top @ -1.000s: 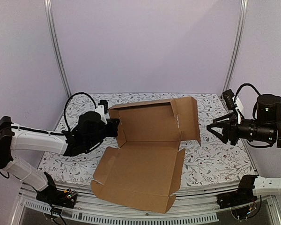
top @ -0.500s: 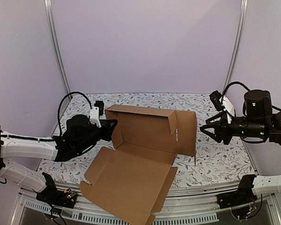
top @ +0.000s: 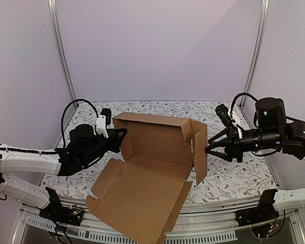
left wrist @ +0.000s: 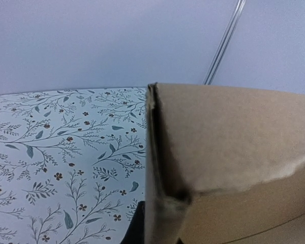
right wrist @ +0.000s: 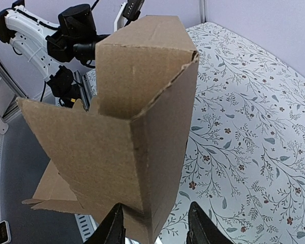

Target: Fold the paper box

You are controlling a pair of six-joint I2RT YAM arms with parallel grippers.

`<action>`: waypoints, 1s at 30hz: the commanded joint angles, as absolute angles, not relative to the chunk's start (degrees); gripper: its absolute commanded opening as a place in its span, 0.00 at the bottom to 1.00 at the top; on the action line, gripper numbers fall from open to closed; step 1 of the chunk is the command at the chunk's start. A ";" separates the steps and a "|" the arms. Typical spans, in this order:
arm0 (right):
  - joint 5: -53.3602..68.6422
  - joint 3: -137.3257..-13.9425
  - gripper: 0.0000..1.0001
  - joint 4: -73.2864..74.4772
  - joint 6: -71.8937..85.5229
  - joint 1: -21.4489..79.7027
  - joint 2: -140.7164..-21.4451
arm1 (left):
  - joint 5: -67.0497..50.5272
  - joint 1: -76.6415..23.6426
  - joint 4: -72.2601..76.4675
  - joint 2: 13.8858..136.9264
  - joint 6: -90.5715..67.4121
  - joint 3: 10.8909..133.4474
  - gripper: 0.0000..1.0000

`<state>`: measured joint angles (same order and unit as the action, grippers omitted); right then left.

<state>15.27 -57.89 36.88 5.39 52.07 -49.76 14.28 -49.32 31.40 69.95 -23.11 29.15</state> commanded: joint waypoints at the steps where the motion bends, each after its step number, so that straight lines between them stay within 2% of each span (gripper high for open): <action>1: 15.80 -57.17 0.40 36.67 6.94 52.18 -48.95 | 16.00 -49.57 32.76 69.59 -23.21 28.93 0.00; 10: 15.18 -55.12 0.38 40.48 11.46 52.18 -44.44 | 23.46 -49.57 28.49 68.40 -23.80 29.50 0.00; 14: 15.07 -50.68 0.36 36.59 15.68 52.32 -42.30 | 26.31 -49.57 26.78 67.99 -24.97 29.79 0.00; 20: 14.64 -44.67 0.24 25.16 23.35 53.25 -41.56 | 28.85 -49.57 25.23 68.25 -26.68 30.26 0.00; 30: 10.13 -46.34 0.05 13.50 25.50 62.29 -54.12 | 30.09 -49.57 22.54 68.97 -29.51 31.88 0.00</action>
<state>13.02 -45.23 19.77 24.16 59.77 -50.41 29.15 -49.34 23.51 68.93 -26.74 29.80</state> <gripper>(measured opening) 0.074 0.025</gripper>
